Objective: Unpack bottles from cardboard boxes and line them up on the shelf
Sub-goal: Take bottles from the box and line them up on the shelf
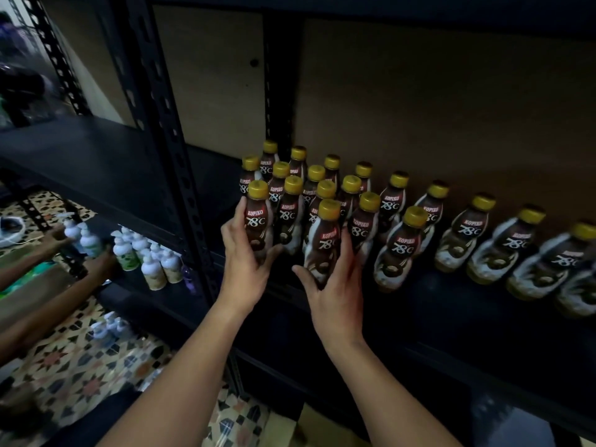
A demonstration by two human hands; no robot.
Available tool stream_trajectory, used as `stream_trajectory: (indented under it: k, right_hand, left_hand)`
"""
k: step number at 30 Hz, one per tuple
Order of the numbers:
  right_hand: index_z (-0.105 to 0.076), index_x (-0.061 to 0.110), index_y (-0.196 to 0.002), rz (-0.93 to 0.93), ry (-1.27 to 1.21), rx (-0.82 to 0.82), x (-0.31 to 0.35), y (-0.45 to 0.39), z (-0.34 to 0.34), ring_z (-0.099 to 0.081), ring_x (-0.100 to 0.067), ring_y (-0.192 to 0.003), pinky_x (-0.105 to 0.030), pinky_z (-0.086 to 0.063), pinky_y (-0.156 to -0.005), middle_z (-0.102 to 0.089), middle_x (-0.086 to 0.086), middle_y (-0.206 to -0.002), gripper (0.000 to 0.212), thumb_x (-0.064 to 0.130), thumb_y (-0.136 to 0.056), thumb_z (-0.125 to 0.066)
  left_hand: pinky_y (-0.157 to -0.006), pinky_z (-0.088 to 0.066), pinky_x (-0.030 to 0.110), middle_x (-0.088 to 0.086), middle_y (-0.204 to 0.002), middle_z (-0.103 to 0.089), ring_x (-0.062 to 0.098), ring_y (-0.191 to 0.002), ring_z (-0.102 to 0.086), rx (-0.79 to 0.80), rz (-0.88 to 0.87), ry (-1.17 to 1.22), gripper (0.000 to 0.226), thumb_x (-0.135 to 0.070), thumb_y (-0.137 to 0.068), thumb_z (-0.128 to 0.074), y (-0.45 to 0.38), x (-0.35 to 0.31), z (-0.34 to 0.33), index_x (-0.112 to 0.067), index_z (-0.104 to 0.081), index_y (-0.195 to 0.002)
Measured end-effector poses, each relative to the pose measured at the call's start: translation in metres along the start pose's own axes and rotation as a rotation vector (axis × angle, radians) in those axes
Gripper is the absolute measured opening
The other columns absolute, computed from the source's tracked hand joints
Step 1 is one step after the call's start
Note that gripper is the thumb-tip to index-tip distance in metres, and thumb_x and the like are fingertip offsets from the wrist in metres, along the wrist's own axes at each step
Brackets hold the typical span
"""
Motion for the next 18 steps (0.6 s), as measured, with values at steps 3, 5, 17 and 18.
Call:
stream_trajectory:
  k: [3, 5, 17, 18]
  right_hand:
    - [-0.018, 0.014, -0.161, -0.006, -0.102, 0.086, -0.009, 0.009, -0.007, -0.028, -0.025, -0.149, -0.009, -0.011, -0.117, -0.031, -0.016, -0.160, 0.086, 0.034, -0.094, -0.069]
    - [-0.019, 0.015, -0.161, -0.010, -0.125, 0.100, -0.014, 0.012, -0.009, -0.027, -0.026, -0.150, -0.006, -0.007, -0.116, -0.030, -0.015, -0.160, 0.084, 0.025, -0.093, -0.068]
    - [-0.045, 0.004, -0.145, 0.056, -0.100, 0.051, -0.001, 0.007, -0.024, -0.049, -0.028, -0.133, -0.044, -0.053, -0.102, -0.049, -0.014, -0.139, 0.068, 0.032, -0.090, -0.074]
    - [-0.044, 0.005, -0.146, 0.052, -0.109, 0.065, -0.001, 0.007, -0.026, -0.049, -0.027, -0.133, -0.044, -0.054, -0.101, -0.048, -0.013, -0.140, 0.069, 0.033, -0.090, -0.073]
  left_hand:
    - [-0.110, -0.040, 0.012, -0.001, -0.144, -0.031, -0.009, -0.138, -0.035, 0.002, 0.018, 0.001, 0.105, -0.006, -0.087, -0.079, 0.003, 0.006, 0.005, -0.034, -0.010, -0.162]
    - [-0.114, -0.045, 0.037, -0.006, -0.145, -0.036, 0.003, -0.140, -0.042, -0.005, 0.031, 0.047, 0.096, -0.005, -0.090, -0.075, 0.006, 0.013, 0.009, -0.035, -0.018, -0.161]
    - [-0.103, -0.033, 0.000, -0.002, -0.137, -0.044, -0.021, -0.123, -0.041, -0.029, 0.048, -0.109, 0.086, -0.019, -0.095, -0.072, -0.006, 0.026, 0.018, -0.036, -0.021, -0.162]
    - [-0.101, -0.031, -0.002, -0.001, -0.136, -0.043, -0.022, -0.122, -0.040, -0.027, 0.043, -0.117, 0.086, -0.019, -0.095, -0.072, -0.006, 0.027, 0.017, -0.035, -0.020, -0.162]
Point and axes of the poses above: each hand's wrist, its own y-axis away from the middle knuckle, its own z-axis out of the back of the hand, x = y × z, the point moved 7 cm from there along -y, towards the middle knuckle
